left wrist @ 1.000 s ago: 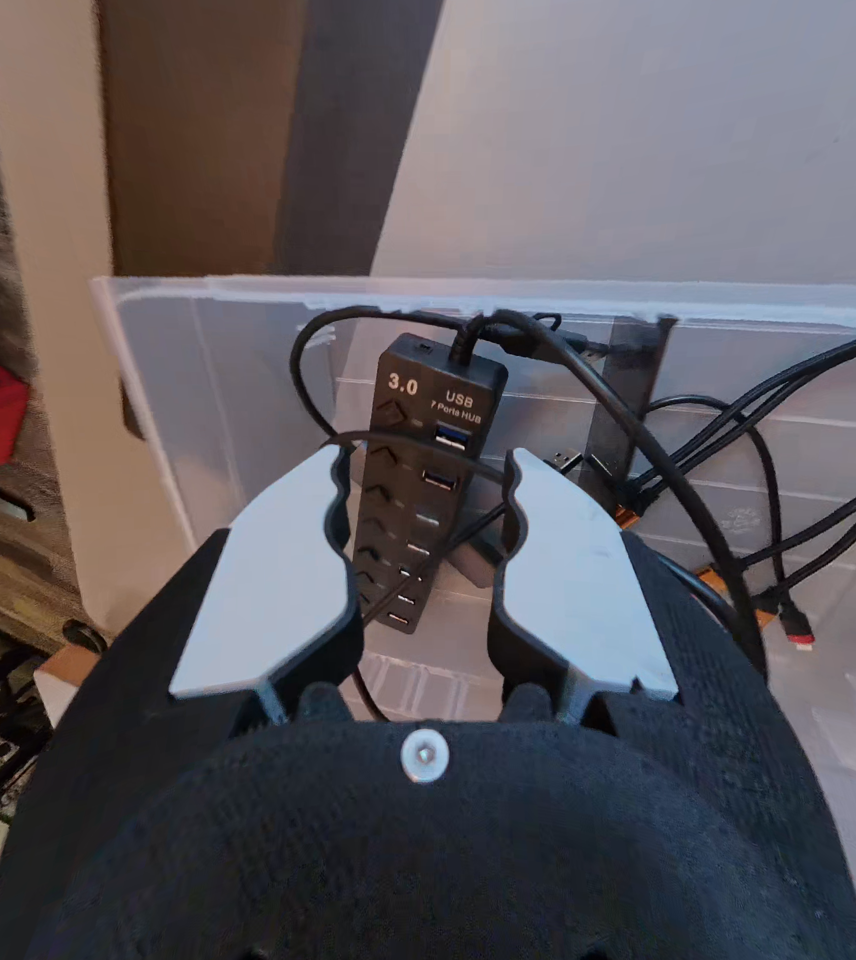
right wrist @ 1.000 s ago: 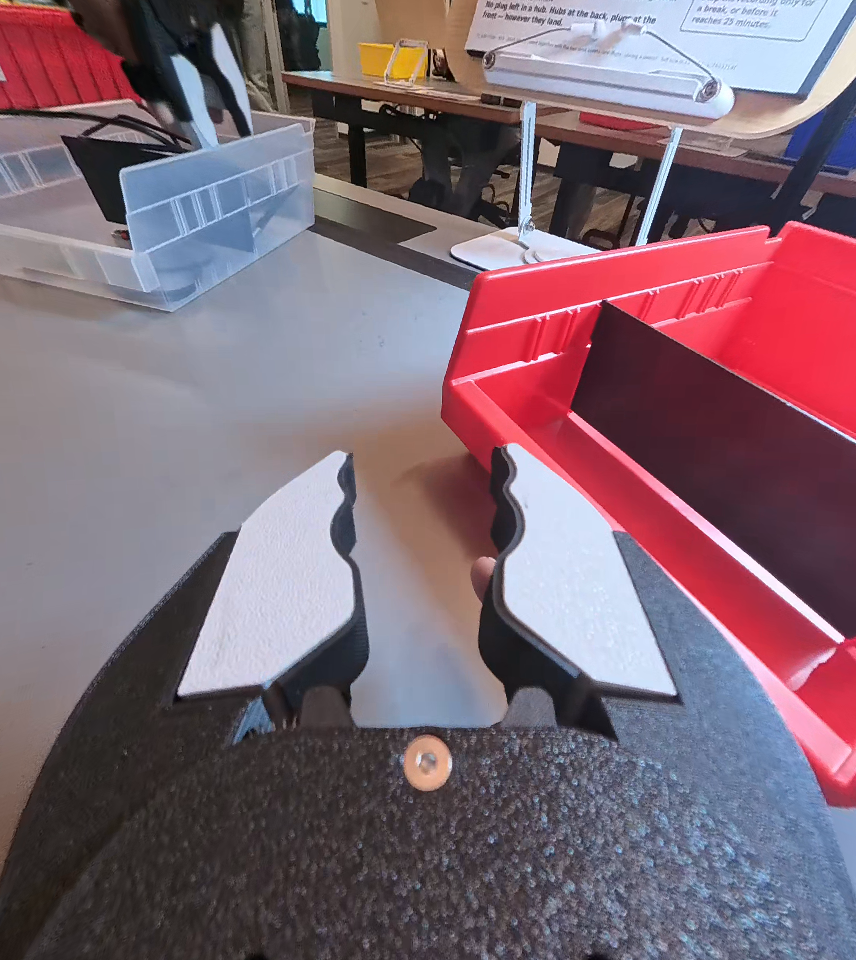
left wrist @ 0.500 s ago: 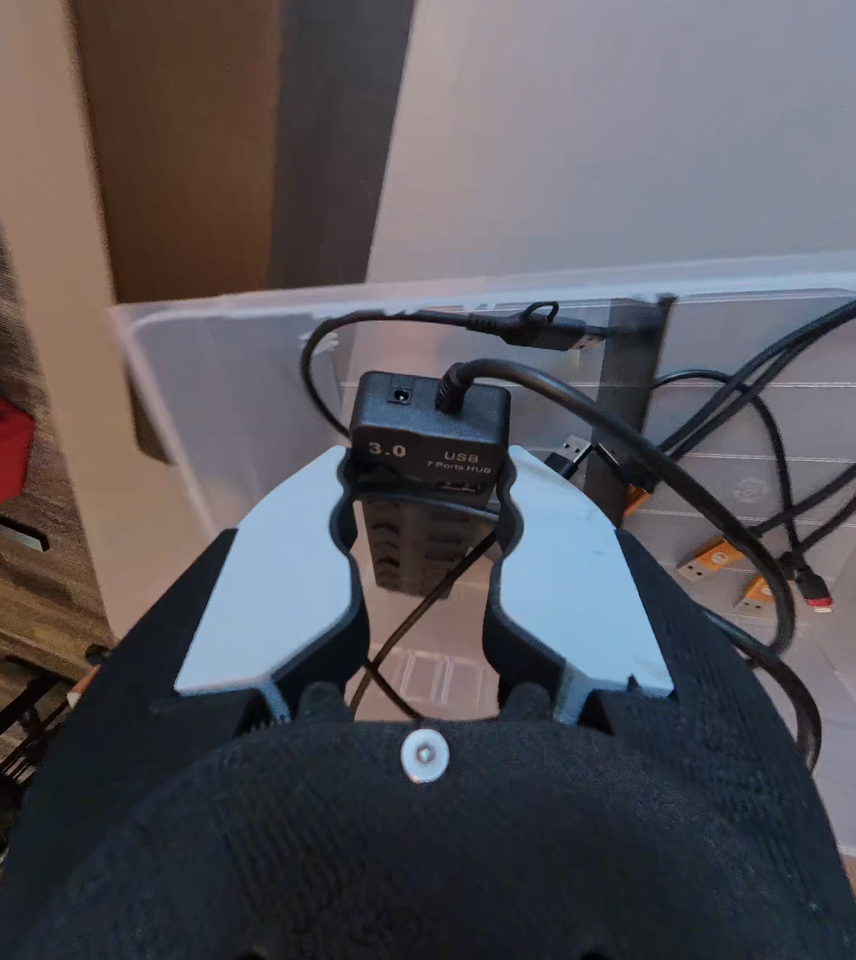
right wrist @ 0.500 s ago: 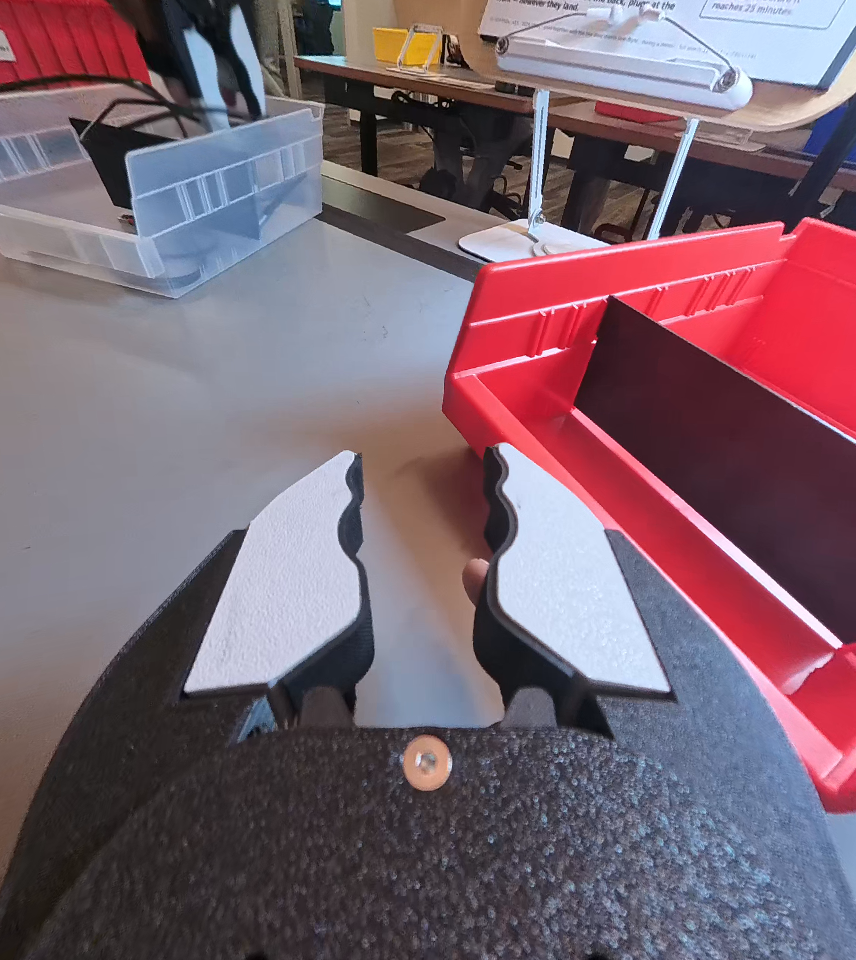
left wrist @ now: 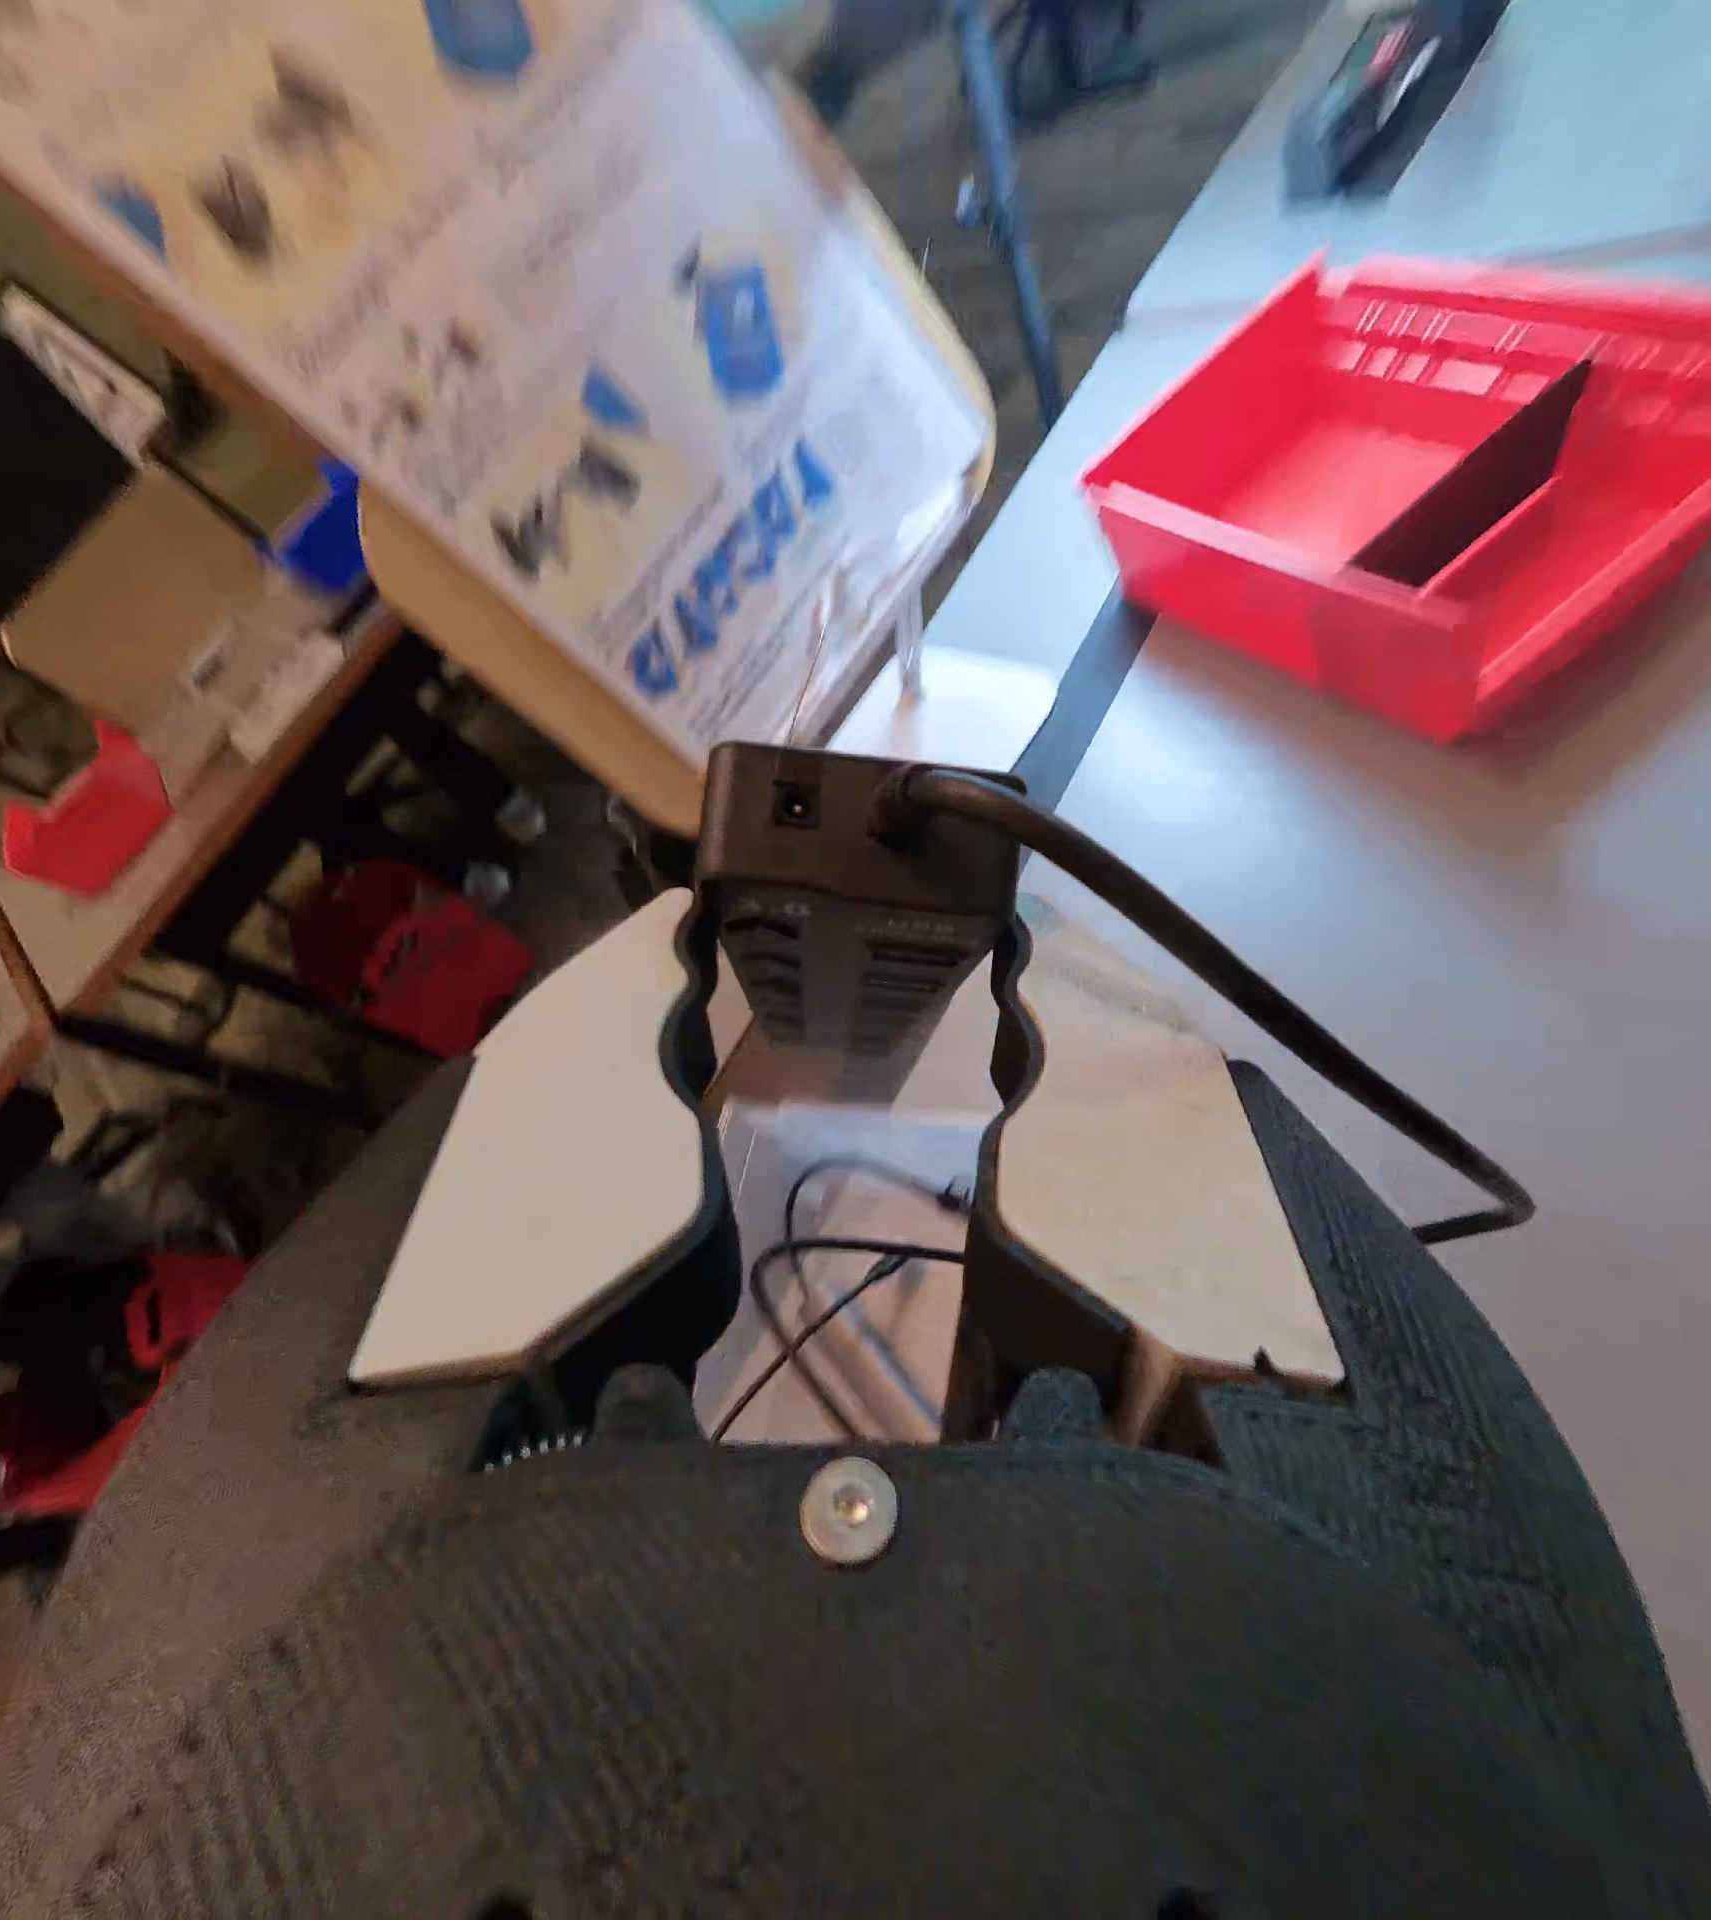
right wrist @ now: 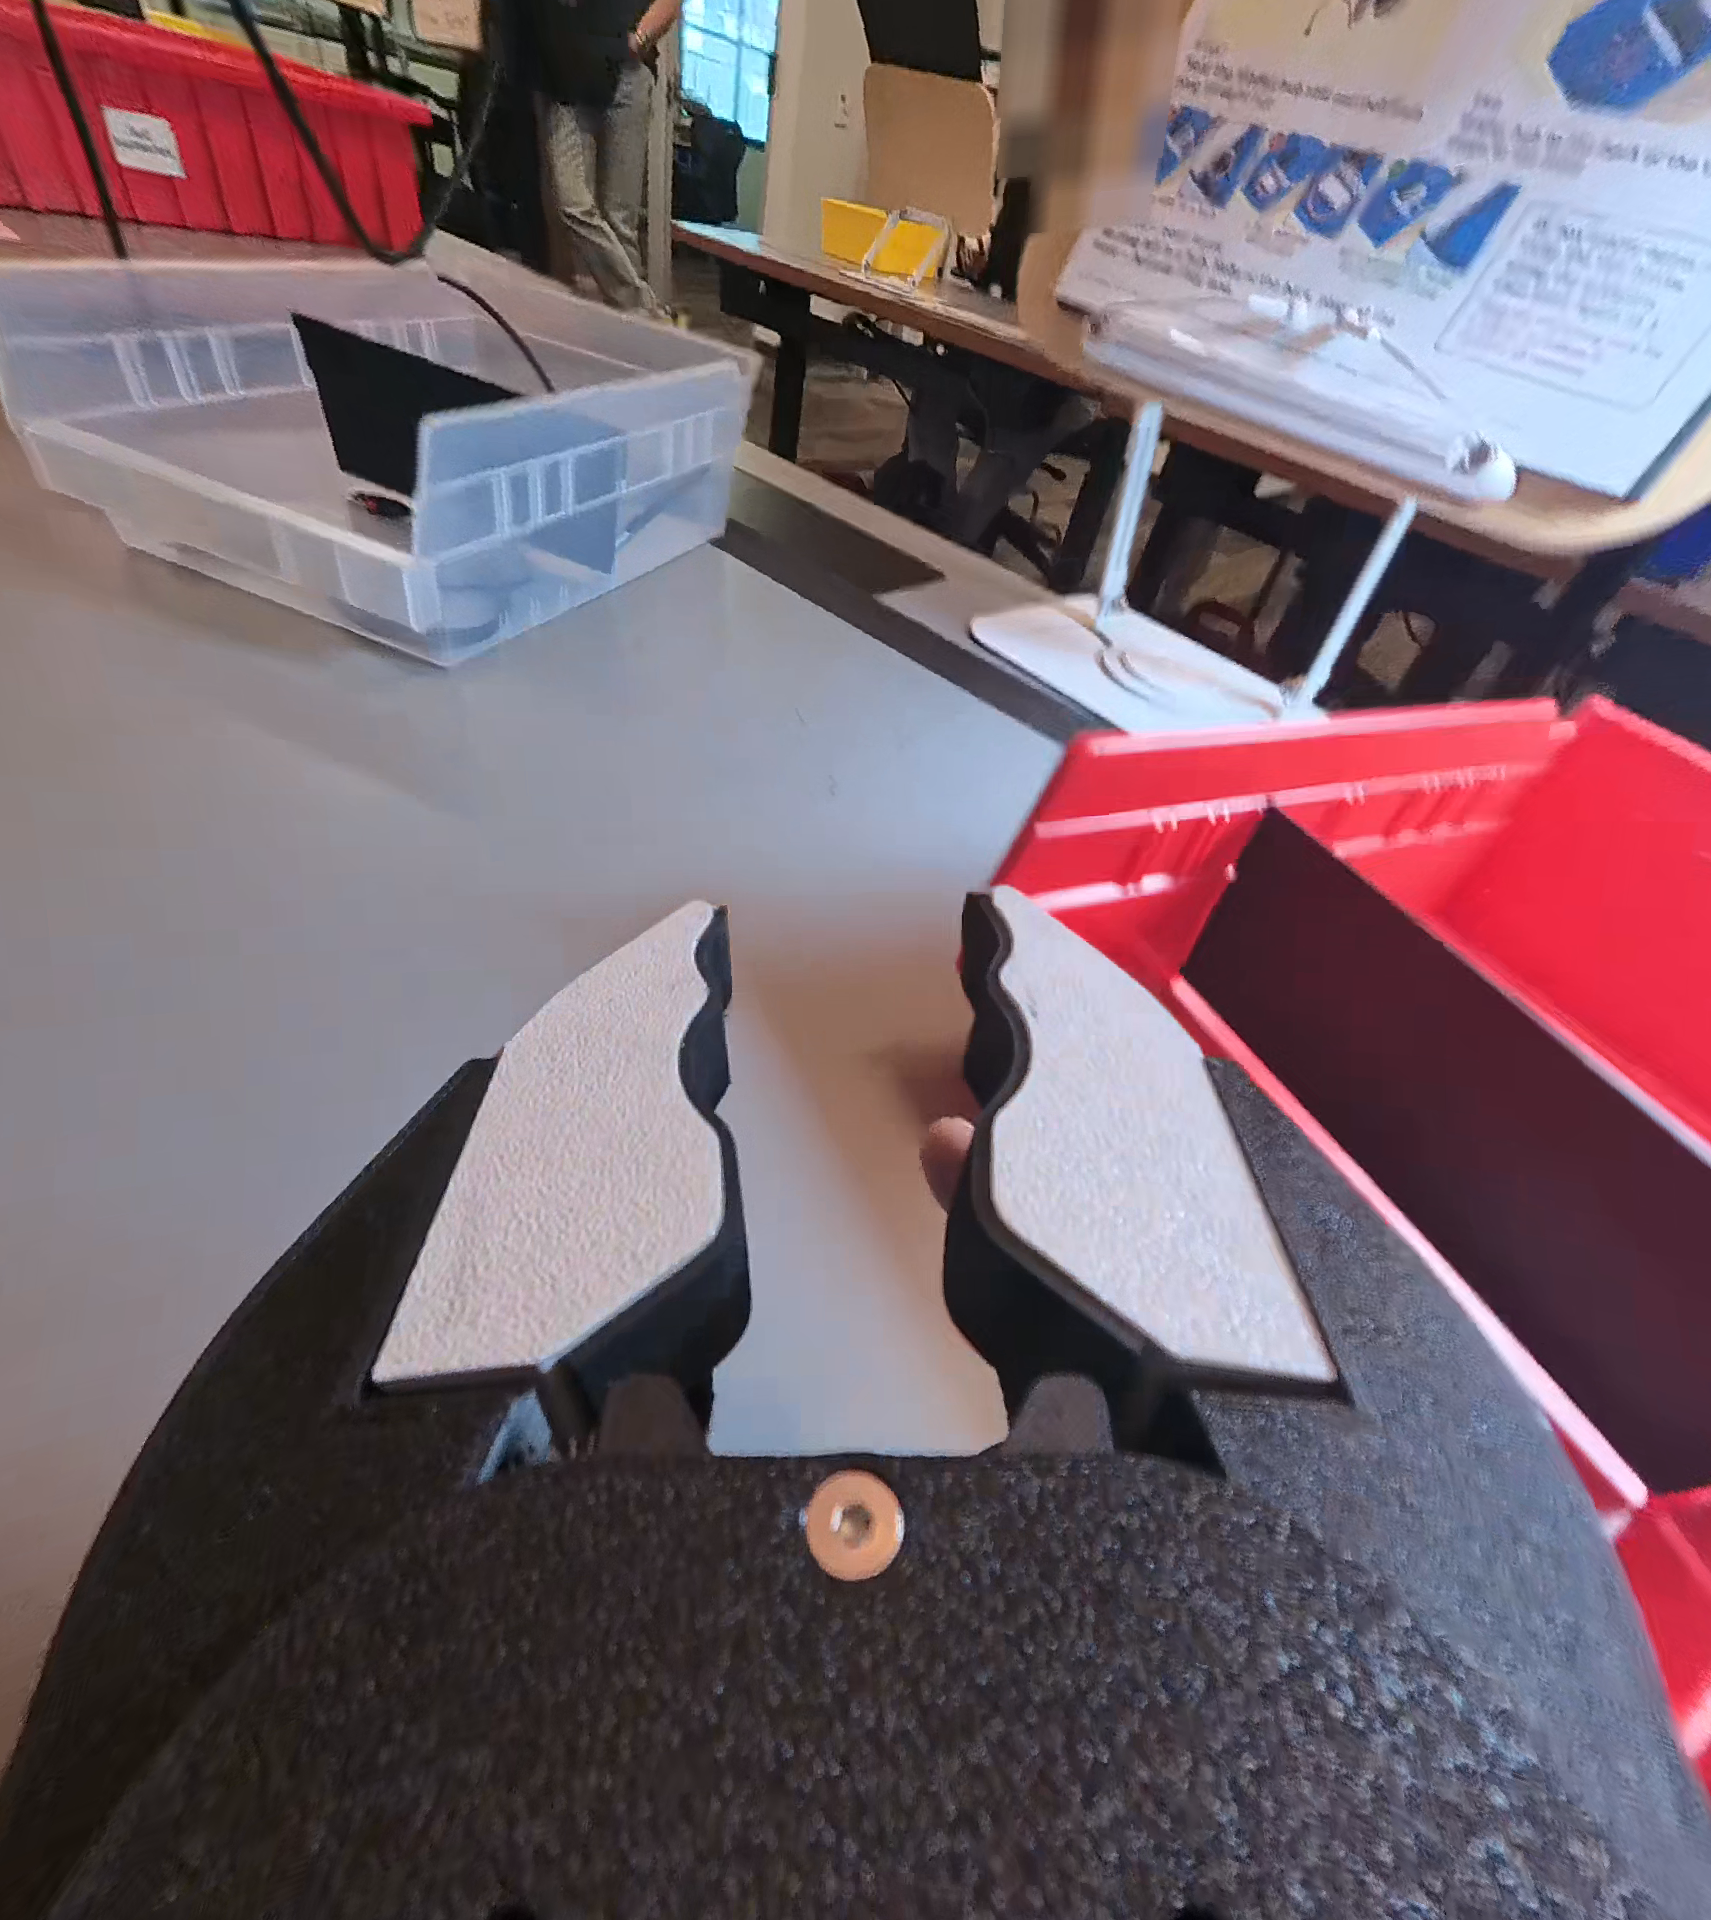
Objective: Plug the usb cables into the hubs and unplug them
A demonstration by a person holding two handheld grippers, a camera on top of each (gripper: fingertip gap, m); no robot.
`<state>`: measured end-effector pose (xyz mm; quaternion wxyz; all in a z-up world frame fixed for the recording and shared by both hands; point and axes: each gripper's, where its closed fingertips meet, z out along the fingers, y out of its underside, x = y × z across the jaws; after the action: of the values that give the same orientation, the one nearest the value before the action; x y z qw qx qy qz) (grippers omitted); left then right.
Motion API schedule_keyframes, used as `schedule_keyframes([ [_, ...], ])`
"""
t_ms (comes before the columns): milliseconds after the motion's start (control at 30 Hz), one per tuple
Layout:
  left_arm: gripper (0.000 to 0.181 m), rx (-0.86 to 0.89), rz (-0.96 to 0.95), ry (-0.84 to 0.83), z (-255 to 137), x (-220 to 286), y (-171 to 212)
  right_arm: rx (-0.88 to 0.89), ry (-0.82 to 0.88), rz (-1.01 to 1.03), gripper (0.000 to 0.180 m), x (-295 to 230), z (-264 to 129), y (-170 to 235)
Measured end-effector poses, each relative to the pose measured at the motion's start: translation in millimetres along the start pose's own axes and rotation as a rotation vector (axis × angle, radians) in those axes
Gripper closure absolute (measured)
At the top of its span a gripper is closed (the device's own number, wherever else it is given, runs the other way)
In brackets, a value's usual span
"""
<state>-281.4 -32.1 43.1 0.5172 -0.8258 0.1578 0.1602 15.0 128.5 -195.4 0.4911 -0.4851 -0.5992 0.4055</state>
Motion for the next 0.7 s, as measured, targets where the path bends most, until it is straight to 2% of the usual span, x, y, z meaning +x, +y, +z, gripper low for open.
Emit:
schedule_keyframes([
  [67, 0.129, 0.101, 0.028, 0.011, -8, 31, -34, 0.048, -0.031, -0.051, 0.135, -11, 4, -27],
  [167, 0.129, 0.192, 0.047, 0.079, -7, 91, -63, 0.116, -0.085, -0.144, 0.131, -31, 10, -71],
  [333, 0.129, 0.265, 0.067, 0.271, 24, 205, -68, 0.125, -0.111, -0.337, 0.113, -56, 21, -120],
  [467, 0.129, 0.238, 0.131, 0.434, 52, 288, -55, 0.047, -0.175, -0.45, 0.096, -81, 36, -111],
  [500, 0.129, 0.226, 0.147, 0.466, 57, 304, -51, 0.033, -0.199, -0.467, 0.102, -88, 39, -103],
  [533, 0.129, 0.217, 0.15, 0.479, 61, 314, -48, 0.037, -0.203, -0.487, 0.116, -90, 40, -96],
  [633, 0.129, 0.164, 0.105, 0.51, 64, 319, -34, 0.079, -0.292, -0.415, 0.121, -94, 31, -82],
  [700, 0.121, 0.119, 0.04, 0.491, 59, 301, -24, 0.102, -0.316, -0.339, 0.121, -86, 20, -80],
])
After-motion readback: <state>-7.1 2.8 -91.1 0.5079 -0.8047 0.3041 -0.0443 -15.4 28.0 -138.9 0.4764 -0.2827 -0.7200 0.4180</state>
